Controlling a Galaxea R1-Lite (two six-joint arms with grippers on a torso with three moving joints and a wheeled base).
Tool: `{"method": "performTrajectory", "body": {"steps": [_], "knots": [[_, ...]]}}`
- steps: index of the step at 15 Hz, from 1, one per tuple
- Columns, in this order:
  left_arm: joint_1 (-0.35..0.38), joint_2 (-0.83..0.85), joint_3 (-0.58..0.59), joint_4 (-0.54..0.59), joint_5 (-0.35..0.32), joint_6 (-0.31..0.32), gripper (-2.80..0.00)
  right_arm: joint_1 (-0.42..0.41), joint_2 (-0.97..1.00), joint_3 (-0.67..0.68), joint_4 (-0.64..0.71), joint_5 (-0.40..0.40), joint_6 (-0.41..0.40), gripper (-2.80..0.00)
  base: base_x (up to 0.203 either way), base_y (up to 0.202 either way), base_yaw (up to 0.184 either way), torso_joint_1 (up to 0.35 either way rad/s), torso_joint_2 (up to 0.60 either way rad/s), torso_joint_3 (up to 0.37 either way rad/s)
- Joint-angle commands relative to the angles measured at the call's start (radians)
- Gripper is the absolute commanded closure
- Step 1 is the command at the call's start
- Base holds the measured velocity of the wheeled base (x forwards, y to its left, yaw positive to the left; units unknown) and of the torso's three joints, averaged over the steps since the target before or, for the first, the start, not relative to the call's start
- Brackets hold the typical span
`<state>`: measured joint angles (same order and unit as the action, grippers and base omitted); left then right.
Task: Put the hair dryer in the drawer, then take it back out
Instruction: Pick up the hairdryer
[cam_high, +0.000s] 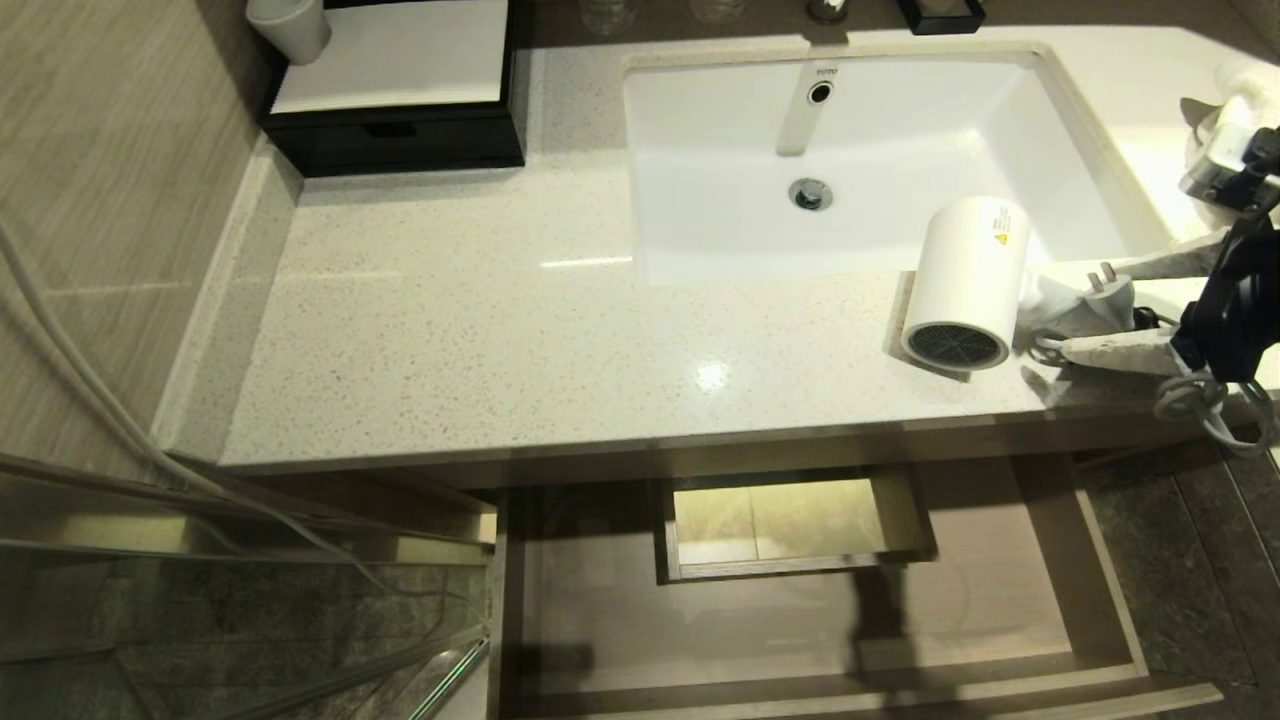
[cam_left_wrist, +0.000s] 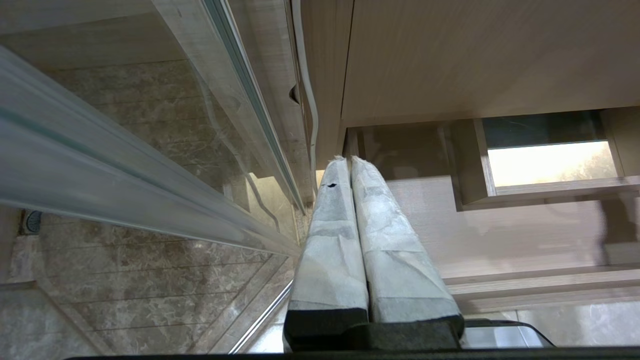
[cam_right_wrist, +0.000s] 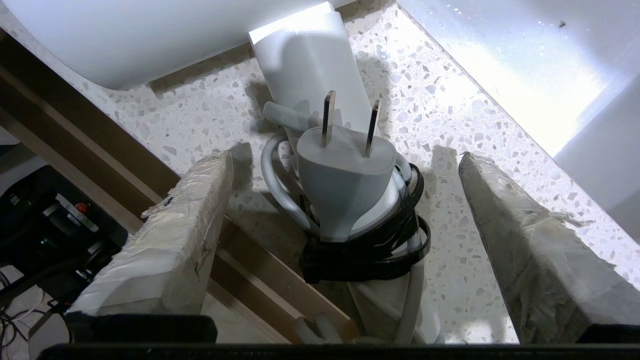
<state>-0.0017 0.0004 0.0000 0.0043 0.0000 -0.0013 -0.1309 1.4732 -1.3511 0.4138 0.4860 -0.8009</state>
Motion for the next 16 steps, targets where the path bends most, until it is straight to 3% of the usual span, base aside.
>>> {"method": "performTrajectory", "body": {"steps": [1, 4, 16], "knots": [[0.000, 0.000, 0.002, 0.000, 0.000, 0.000, 0.00, 0.001, 0.047, -0.012, 0.002, 0.016, -0.015, -2.80, 0.000, 0.000, 0.000, 0.000, 0.00, 0.000], [0.000, 0.000, 0.002, 0.000, 0.000, 0.000, 0.00, 0.000, 0.072, -0.025, 0.000, 0.049, -0.055, -2.80, 0.000, 0.000, 0.000, 0.000, 0.00, 0.000], [0.000, 0.000, 0.002, 0.000, 0.000, 0.000, 0.00, 0.000, 0.134, -0.049, -0.042, 0.051, -0.066, -2.80, 0.000, 0.000, 0.000, 0.000, 0.00, 0.000]]}}
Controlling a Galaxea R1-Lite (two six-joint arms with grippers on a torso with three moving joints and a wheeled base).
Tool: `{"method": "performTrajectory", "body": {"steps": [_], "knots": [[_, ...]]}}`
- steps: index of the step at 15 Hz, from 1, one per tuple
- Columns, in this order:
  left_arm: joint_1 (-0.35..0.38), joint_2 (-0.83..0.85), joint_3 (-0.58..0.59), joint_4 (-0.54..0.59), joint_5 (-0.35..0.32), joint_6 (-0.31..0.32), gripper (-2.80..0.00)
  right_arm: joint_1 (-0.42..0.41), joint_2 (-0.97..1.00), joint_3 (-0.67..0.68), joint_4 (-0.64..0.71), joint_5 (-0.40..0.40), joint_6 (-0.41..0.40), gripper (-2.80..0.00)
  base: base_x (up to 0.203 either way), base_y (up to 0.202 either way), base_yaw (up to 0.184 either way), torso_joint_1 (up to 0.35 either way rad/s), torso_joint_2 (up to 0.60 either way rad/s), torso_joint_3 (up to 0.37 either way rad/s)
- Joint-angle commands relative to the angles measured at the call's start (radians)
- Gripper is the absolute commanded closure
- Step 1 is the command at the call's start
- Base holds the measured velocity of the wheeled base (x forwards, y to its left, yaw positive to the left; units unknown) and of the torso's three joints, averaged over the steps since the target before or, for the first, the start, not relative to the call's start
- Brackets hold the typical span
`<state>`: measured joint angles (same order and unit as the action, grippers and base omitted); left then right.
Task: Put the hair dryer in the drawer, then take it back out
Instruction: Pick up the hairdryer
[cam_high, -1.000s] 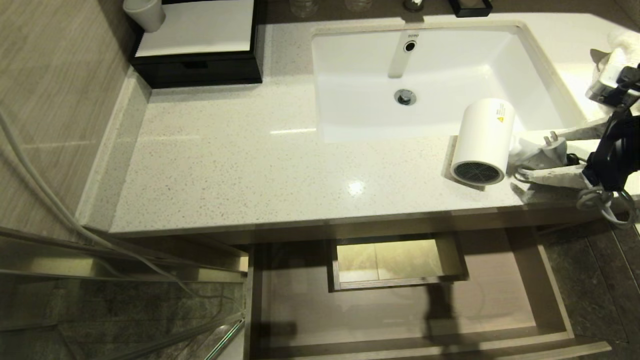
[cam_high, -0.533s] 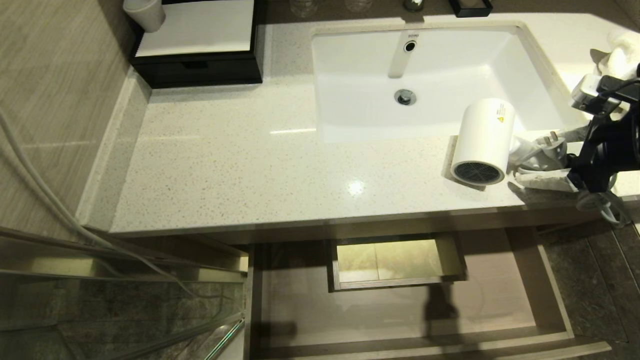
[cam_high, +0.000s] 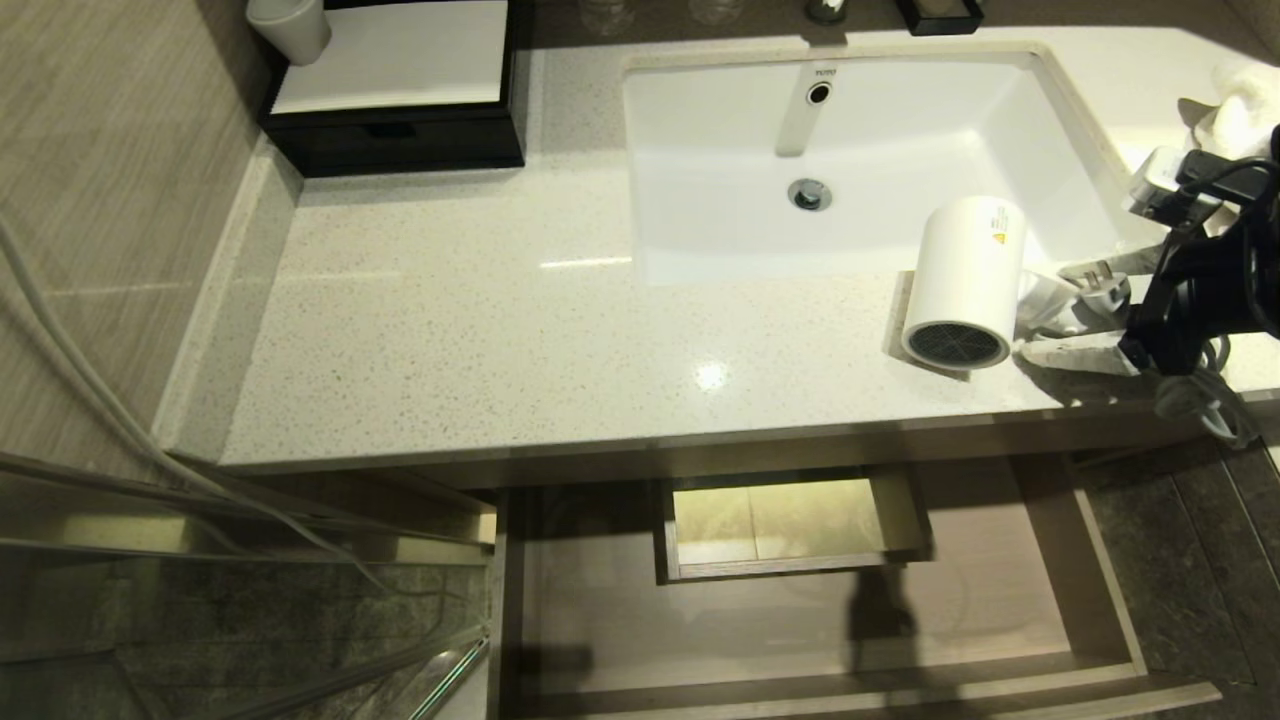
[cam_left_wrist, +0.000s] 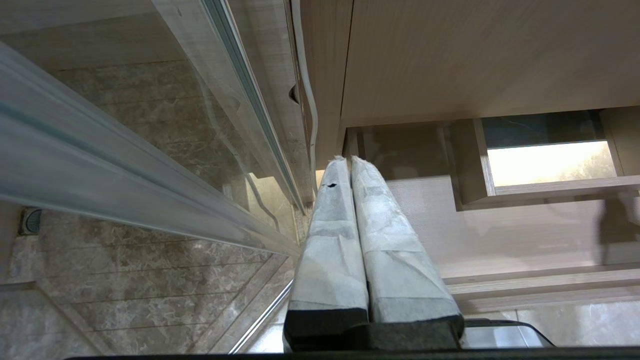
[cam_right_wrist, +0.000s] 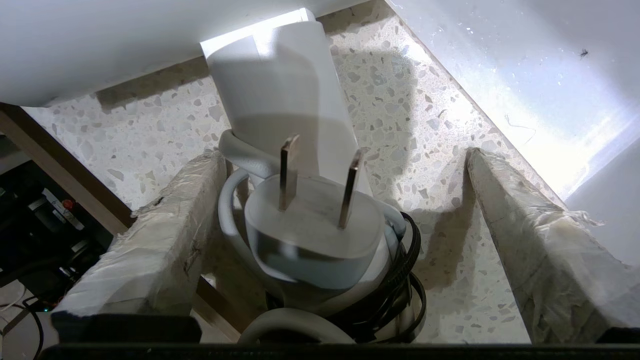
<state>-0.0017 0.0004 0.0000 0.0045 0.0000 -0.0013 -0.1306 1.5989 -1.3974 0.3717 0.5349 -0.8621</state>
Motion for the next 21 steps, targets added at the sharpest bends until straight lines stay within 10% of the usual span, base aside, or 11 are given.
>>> {"method": "performTrajectory", "body": {"steps": [1, 2, 3, 21], "knots": [[0.000, 0.000, 0.002, 0.000, 0.000, 0.000, 0.00, 0.000, 0.009, 0.001, -0.014, 0.004, -0.003, -2.80, 0.000, 0.000, 0.000, 0.000, 0.00, 0.000], [0.000, 0.000, 0.002, 0.000, 0.000, 0.000, 0.00, -0.001, 0.007, 0.002, -0.023, 0.005, -0.002, -2.80, 0.000, 0.000, 0.000, 0.000, 0.00, 0.000], [0.000, 0.000, 0.000, 0.000, 0.000, 0.000, 0.00, 0.000, 0.010, 0.003, -0.023, 0.005, -0.003, 0.00, 0.000, 0.000, 0.000, 0.000, 0.00, 0.000], [0.000, 0.000, 0.002, 0.000, 0.000, 0.000, 0.00, -0.001, -0.160, 0.008, 0.019, -0.044, 0.199, 0.00, 0.000, 0.000, 0.000, 0.000, 0.00, 0.000]]}}
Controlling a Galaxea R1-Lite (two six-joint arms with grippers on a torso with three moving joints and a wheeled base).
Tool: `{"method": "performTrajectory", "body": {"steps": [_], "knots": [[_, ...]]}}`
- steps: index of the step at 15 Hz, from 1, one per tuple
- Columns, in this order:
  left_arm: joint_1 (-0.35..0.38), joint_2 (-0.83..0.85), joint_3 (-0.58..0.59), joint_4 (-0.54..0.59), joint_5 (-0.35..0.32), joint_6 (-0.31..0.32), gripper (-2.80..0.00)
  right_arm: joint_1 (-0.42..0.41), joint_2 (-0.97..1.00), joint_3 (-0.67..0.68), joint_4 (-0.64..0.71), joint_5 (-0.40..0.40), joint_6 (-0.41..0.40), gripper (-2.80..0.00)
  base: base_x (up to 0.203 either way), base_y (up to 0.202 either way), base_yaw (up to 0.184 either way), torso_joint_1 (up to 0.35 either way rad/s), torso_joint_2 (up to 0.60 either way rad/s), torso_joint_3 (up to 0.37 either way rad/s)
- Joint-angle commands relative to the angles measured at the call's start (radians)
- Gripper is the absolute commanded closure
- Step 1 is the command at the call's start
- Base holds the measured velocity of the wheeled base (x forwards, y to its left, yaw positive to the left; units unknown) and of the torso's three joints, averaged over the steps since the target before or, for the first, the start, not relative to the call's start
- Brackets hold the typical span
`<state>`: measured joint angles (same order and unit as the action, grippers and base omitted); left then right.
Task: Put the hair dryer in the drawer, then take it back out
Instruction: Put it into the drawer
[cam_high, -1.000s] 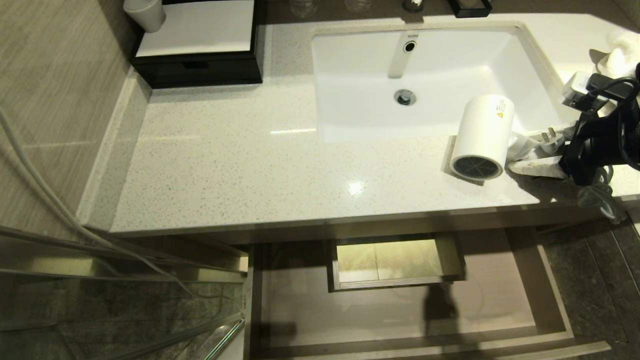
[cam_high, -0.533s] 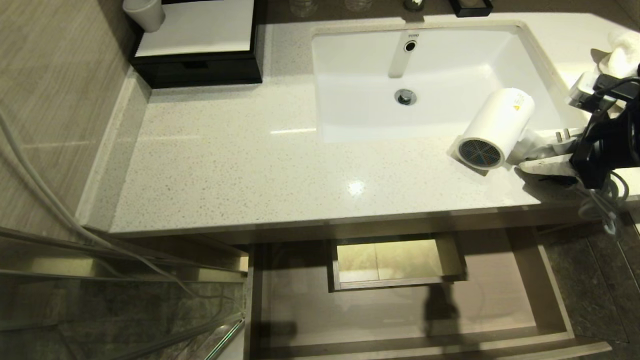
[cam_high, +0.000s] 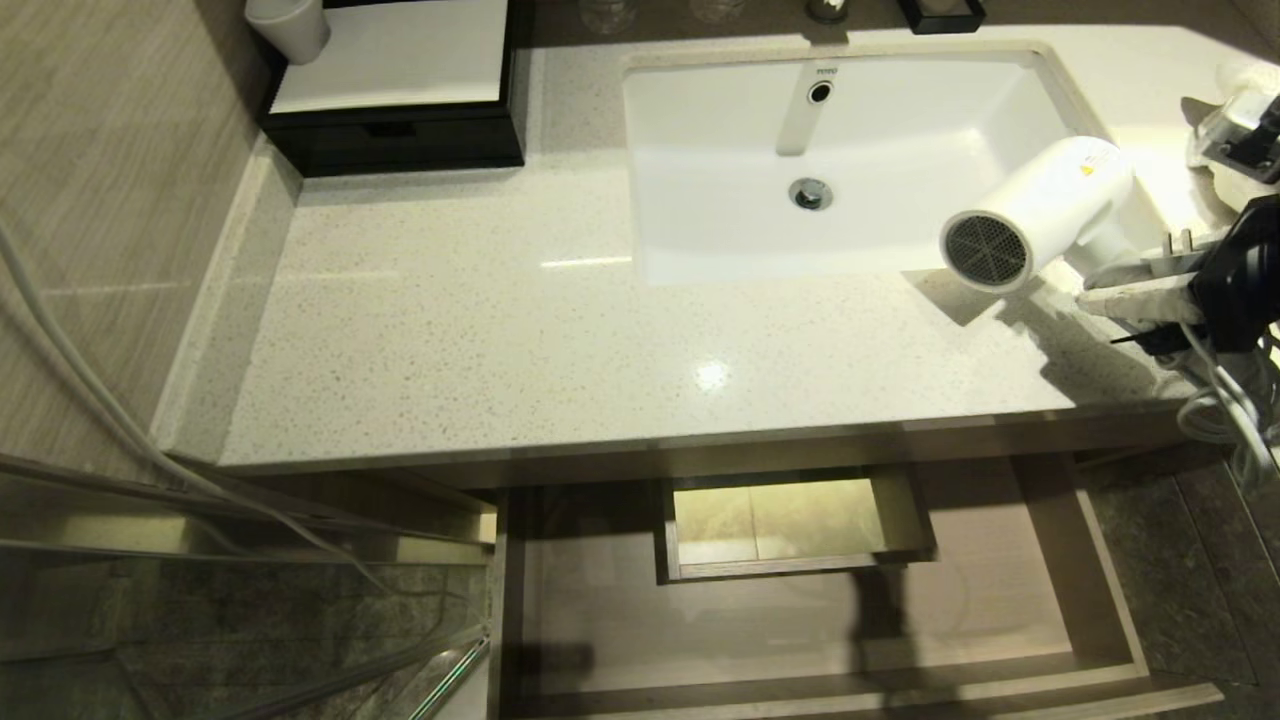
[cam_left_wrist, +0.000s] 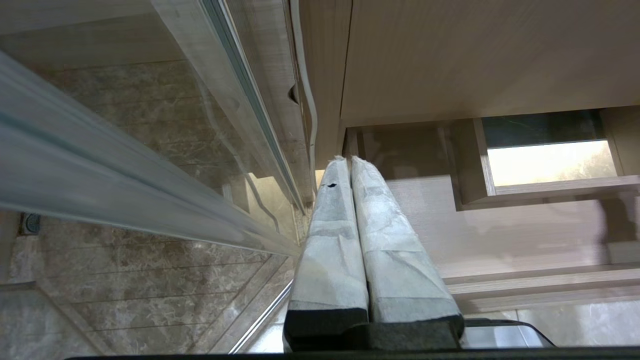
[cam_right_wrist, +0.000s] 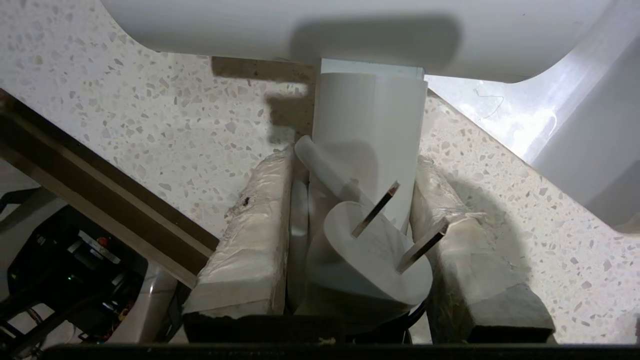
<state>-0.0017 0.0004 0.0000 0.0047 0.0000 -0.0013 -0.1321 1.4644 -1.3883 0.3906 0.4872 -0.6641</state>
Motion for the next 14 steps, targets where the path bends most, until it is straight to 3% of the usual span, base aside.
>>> {"method": "performTrajectory", "body": {"steps": [1, 9, 14], "knots": [[0.000, 0.000, 0.002, 0.000, 0.000, 0.000, 0.00, 0.000, -0.033, 0.001, -0.002, 0.003, 0.001, 0.00, 0.000, 0.000, 0.000, 0.000, 0.00, 0.000], [0.000, 0.000, 0.002, 0.000, 0.000, 0.000, 0.00, 0.000, -0.058, 0.014, -0.003, -0.045, -0.005, 0.00, 0.000, 0.000, 0.000, -0.012, 0.01, -0.005], [0.000, 0.000, 0.002, 0.000, 0.000, 0.000, 0.00, 0.000, -0.113, 0.042, 0.004, -0.045, -0.005, 0.00, 0.000, 0.000, 0.000, -0.276, 0.12, -0.145]]}}
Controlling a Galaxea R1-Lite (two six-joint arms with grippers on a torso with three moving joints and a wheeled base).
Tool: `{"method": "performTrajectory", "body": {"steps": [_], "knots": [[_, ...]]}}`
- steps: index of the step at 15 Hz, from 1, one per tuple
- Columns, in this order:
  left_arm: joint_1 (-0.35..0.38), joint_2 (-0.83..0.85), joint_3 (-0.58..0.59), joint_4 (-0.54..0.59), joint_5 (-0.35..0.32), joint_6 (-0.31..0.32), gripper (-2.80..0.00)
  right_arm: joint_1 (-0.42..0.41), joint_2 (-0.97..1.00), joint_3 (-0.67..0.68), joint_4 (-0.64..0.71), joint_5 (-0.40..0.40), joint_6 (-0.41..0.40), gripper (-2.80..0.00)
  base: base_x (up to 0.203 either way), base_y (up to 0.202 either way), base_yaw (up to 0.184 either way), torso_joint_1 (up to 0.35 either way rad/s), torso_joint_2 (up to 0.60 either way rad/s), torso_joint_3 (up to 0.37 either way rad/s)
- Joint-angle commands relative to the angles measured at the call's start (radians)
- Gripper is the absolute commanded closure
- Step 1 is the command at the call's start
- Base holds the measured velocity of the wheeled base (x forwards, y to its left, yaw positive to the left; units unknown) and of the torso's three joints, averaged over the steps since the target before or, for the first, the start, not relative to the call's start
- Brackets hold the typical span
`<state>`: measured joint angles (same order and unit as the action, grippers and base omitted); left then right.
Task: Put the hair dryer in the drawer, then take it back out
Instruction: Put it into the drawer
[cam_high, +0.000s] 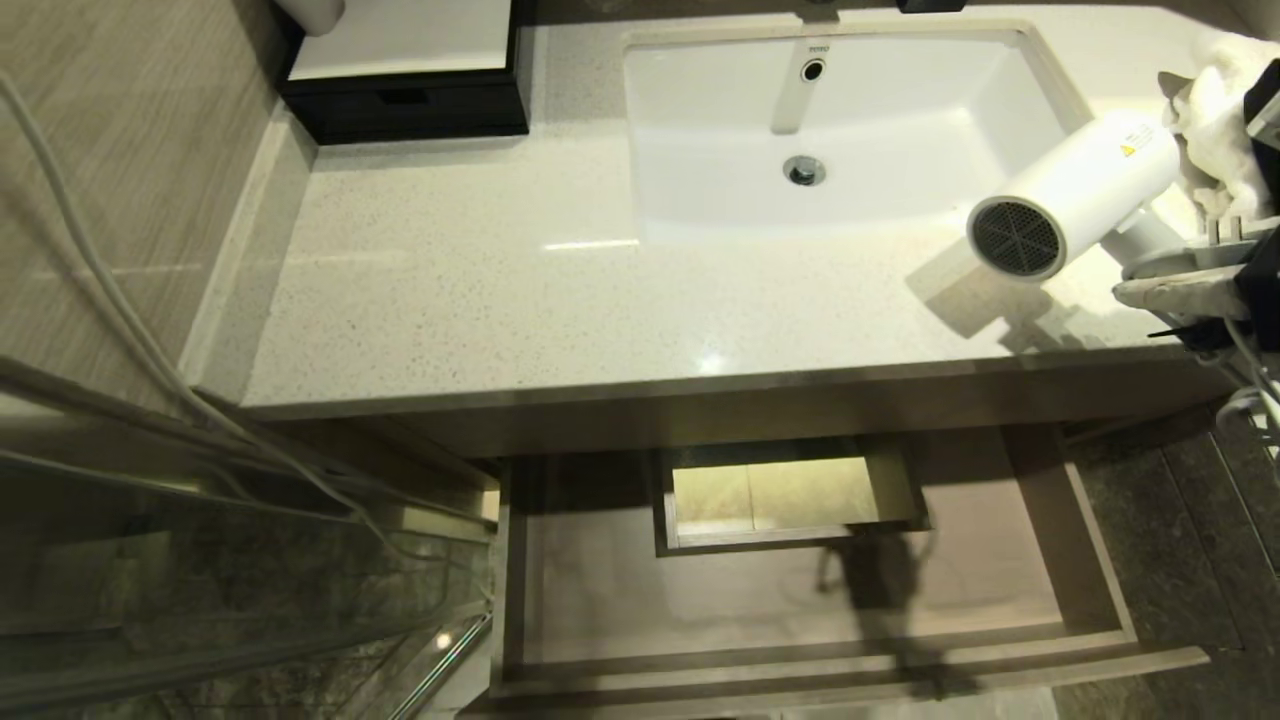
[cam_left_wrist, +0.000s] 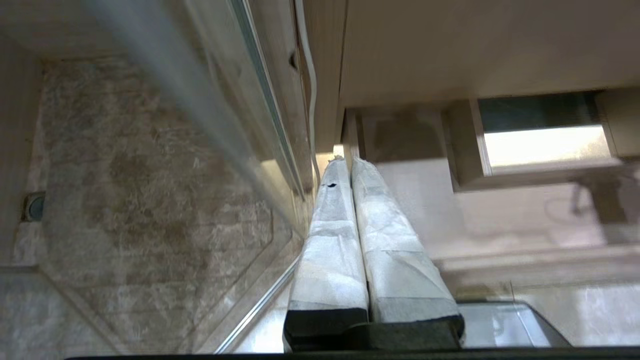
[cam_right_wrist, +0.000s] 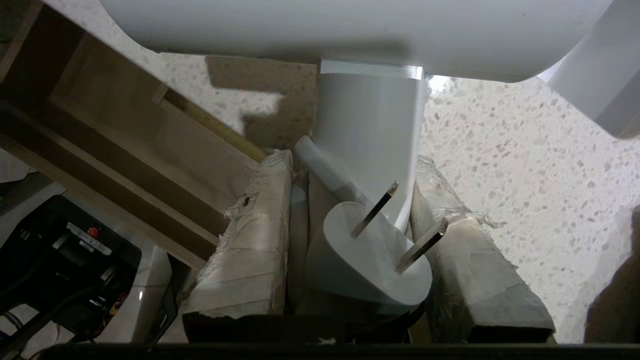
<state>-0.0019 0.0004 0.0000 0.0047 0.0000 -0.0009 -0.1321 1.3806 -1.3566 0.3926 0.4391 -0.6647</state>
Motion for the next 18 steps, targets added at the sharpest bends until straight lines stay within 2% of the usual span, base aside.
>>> {"method": "performTrajectory", "body": {"steps": [1, 4, 9, 18], "knots": [[0.000, 0.000, 0.002, 0.000, 0.000, -0.001, 0.00, 0.000, -0.040, 0.018, 0.001, 0.001, -0.003, 0.00, 0.000, 0.000, 0.000, -0.317, 0.11, -0.198], [0.000, 0.000, 0.002, 0.000, 0.000, -0.001, 0.00, 0.000, -0.087, 0.055, -0.006, 0.000, 0.012, 0.00, 0.000, 0.000, 0.000, -0.293, 0.09, -0.204], [0.000, 0.000, 0.002, 0.000, 0.000, -0.001, 0.00, 0.000, -0.134, 0.079, -0.007, -0.046, 0.102, 0.00, 0.000, 0.000, 0.000, -0.275, 0.04, -0.240], [0.000, 0.000, 0.002, 0.000, 0.000, -0.001, 0.00, 0.000, -0.156, 0.105, -0.009, -0.055, 0.108, 0.00, 0.000, 0.000, 0.000, -0.226, -0.05, -0.285]]}}
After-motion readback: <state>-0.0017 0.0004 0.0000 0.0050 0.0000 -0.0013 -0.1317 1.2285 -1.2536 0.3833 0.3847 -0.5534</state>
